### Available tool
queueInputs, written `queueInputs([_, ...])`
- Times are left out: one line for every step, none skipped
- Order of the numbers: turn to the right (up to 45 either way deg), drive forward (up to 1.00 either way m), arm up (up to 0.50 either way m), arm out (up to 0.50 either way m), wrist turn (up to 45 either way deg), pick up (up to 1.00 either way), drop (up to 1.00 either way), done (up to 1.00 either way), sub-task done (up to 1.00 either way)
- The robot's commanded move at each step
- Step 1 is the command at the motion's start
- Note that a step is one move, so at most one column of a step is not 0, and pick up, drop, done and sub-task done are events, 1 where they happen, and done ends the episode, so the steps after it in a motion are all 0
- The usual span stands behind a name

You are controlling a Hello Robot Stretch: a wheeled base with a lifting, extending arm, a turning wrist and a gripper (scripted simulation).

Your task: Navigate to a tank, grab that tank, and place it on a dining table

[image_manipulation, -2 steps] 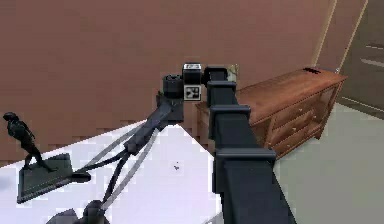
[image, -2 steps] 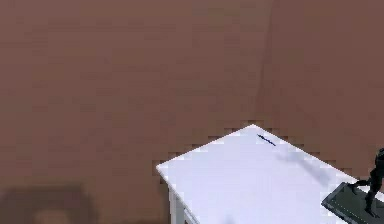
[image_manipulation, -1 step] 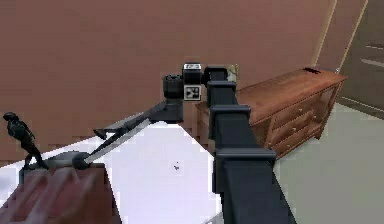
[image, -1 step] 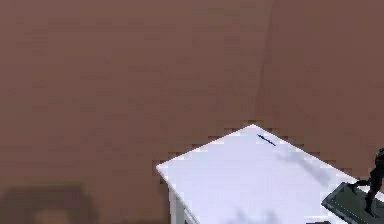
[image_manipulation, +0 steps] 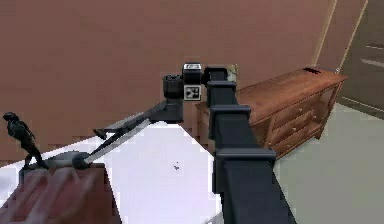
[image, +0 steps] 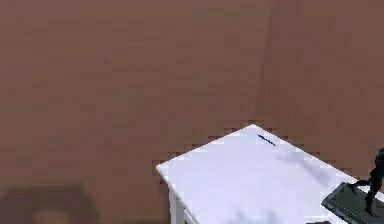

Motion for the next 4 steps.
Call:
queueInputs([0.0,0.00,-0.36,0.00,0.0,0.00,0.00,0.00,0.00])
queueInputs([0.0,0.00,0.00,0.00,0.0,0.00,1.00,0.00,0.00])
queueInputs([0.0,0.00,0.00,-0.10,0.0,0.00,0.00,0.00,0.00])
queueInputs([0.0,0.00,0.00,0.00,-39.0,0.00,0.00,0.00,0.00])
